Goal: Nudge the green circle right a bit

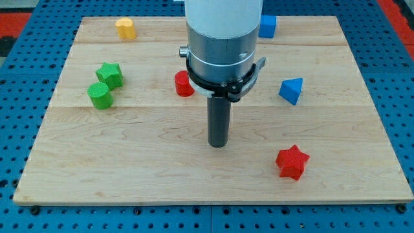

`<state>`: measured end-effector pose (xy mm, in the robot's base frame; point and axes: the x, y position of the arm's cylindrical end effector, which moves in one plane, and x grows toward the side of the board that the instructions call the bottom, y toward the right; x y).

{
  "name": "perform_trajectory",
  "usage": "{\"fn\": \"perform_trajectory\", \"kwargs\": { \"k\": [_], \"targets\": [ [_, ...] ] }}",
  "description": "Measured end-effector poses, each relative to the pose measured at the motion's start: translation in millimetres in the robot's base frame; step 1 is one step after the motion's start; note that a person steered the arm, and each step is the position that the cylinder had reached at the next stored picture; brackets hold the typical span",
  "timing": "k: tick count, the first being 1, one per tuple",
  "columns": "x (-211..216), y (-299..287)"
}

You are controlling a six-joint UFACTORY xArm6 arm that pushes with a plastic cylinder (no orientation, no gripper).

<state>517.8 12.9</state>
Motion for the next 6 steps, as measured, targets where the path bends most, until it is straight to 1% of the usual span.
{"fn": "perform_trajectory", "kwargs": {
  "k": [2,3,4,5,6],
  "targets": [
    [-48,-1],
    [-39,-47],
    [-35,-165],
    [-64,-288],
    [-114,-265]
  ]
}}
